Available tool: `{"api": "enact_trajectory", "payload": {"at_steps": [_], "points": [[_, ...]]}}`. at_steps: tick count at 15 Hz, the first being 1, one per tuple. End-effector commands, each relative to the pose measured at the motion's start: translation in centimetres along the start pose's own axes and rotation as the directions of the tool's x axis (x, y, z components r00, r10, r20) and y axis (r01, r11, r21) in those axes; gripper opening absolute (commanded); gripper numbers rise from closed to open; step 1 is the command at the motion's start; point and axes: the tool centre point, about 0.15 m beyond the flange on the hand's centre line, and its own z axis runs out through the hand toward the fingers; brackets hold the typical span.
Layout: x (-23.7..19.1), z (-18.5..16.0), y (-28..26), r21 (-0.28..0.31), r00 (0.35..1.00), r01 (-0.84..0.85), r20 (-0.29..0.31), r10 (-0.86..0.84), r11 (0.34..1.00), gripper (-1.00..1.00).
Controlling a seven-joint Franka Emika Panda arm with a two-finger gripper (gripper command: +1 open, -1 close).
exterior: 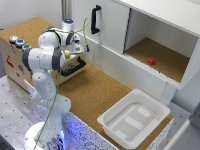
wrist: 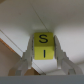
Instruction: Put the grasped yellow object inside the box
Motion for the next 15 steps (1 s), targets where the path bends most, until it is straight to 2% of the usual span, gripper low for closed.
{"api": "enact_trajectory", "payload": {"at_steps": [1, 5, 8, 12, 15], "points": [[0.3, -3.0, 0.4, -0.056, 0.999, -0.046, 0.013, 0.047, 0.997, -1.00], [-1.6, -7.8, 1.9, -0.087, 0.992, -0.125, -0.043, 0.121, 0.988, -1.00], [-4.0, -10.0, 4.0, -0.130, 0.977, -0.213, -0.052, 0.208, 0.968, -1.00], [-9.1, -14.2, 7.9, -0.234, 0.925, -0.380, -0.074, 0.373, 0.895, -1.00], [-14.5, -14.5, 10.7, -0.281, 0.859, -0.499, -0.039, 0.510, 0.819, -1.00]]}}
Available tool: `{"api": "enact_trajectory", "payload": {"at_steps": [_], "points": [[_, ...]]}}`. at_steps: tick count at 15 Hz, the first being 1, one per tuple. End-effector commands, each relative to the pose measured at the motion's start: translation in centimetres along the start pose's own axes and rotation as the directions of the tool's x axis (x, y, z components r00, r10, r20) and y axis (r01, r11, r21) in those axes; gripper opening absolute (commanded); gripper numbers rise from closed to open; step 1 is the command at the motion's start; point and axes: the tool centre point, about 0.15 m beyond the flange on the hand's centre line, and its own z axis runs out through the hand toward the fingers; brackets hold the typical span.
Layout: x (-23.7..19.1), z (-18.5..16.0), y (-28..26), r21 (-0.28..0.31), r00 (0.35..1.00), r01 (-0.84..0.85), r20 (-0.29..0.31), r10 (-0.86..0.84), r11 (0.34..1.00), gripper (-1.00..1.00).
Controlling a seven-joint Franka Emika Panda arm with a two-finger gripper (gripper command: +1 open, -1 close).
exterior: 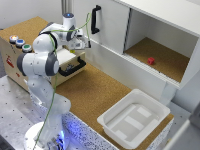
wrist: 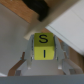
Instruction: Put the grasped yellow object inside the box
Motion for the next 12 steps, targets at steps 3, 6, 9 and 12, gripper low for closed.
{"api": "enact_trajectory", "payload": {"at_steps": [3, 6, 9, 12], "points": [[-9.3, -0.2, 9.6, -0.083, 0.953, -0.285, 0.086, 0.292, 0.955, -1.00], [-13.9, 1.3, 14.9, -0.073, 0.885, -0.453, 0.082, 0.458, 0.889, -1.00], [-18.7, 3.1, 21.5, -0.101, 0.799, -0.588, 0.077, 0.596, 0.802, -1.00], [-24.5, 5.7, 29.5, -0.164, 0.687, -0.704, 0.085, 0.721, 0.691, -1.00]]}}
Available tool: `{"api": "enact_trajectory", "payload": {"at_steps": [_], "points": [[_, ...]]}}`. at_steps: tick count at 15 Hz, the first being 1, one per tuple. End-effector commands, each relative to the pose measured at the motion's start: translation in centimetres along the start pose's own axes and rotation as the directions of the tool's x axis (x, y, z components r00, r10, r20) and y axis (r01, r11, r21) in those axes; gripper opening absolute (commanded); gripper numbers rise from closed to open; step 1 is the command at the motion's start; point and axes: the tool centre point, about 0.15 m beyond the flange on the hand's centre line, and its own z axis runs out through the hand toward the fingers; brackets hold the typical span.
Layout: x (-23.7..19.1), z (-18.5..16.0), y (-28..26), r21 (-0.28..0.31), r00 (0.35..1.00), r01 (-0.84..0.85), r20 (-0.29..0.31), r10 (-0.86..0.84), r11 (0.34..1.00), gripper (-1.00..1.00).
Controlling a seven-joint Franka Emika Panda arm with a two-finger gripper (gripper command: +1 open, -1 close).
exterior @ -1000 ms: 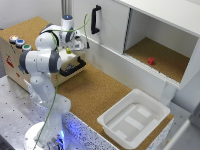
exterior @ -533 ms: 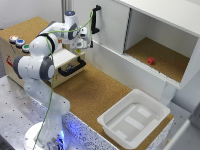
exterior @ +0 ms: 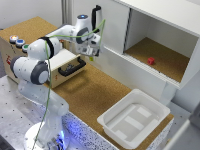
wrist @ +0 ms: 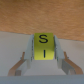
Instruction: Put the grasped yellow object inside the box
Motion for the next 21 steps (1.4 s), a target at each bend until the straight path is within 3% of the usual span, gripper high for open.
{"api": "enact_trajectory", "payload": {"at_steps": [1, 3, 8, 12, 14, 16, 20, 21], "points": [[0.2, 7.7, 15.8, -0.021, 0.971, -0.238, -0.002, 0.238, 0.971, -1.00], [-0.4, 9.6, 21.4, -0.061, 0.942, -0.336, 0.002, 0.337, 0.940, -1.00], [-3.7, 13.0, 31.8, -0.077, 0.807, -0.590, -0.021, 0.590, 0.804, -1.00], [-8.1, 17.8, 33.5, -0.031, 0.668, -0.741, 0.070, 0.741, 0.671, -1.00], [-10.2, 20.8, 32.7, 0.035, 0.585, -0.810, 0.119, 0.803, 0.585, -1.00], [-12.0, 23.0, 31.6, 0.127, 0.465, -0.884, 0.152, 0.872, 0.449, -1.00], [-12.4, 24.0, 30.4, 0.232, 0.360, -0.917, 0.133, 0.923, 0.324, -1.00], [-12.1, 23.4, 30.2, 0.237, 0.352, -0.918, 0.114, 0.929, 0.319, 1.00]]}}
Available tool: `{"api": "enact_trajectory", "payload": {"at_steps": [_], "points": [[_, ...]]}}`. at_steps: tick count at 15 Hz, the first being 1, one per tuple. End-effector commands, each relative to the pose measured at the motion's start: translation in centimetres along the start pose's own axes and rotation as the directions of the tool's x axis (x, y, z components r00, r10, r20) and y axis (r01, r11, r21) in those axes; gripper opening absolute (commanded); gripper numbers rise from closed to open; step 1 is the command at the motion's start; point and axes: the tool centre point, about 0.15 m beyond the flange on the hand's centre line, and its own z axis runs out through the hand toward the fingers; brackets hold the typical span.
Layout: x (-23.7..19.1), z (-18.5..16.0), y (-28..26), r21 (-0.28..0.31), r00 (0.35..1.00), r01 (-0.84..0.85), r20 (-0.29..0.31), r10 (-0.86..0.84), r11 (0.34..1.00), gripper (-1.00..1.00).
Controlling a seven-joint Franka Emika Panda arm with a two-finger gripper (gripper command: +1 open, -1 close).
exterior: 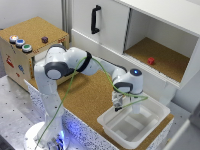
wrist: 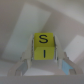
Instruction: Put the grasped yellow object inside the box
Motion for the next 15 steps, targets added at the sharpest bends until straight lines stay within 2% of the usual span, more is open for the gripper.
{"api": "enact_trajectory", "payload": {"at_steps": [1, 6, 10, 11, 12, 13, 14, 15], "points": [[-0.2, 1.3, 0.3, 0.157, 0.997, -0.060, -0.032, 0.066, 0.986, 1.00], [-0.8, -0.6, -1.3, 0.109, 0.998, -0.052, -0.029, 0.055, 0.993, 1.00], [-1.7, -4.0, -3.3, 0.093, 0.996, 0.010, -0.086, -0.002, 0.996, 1.00], [-2.1, -5.3, -3.8, 0.136, 0.996, -0.006, -0.088, 0.018, 0.991, 1.00], [-2.3, -7.1, -4.7, 0.143, 0.993, 0.014, -0.121, 0.004, 0.990, 1.00], [-2.7, -10.5, -6.5, 0.136, 0.978, 0.071, -0.203, -0.042, 0.988, 1.00], [-3.0, -13.0, -7.9, 0.122, 0.961, 0.130, -0.258, -0.095, 0.984, 1.00], [-3.3, -14.4, -9.1, 0.088, 0.950, 0.186, -0.273, -0.155, 0.979, 1.00]]}}
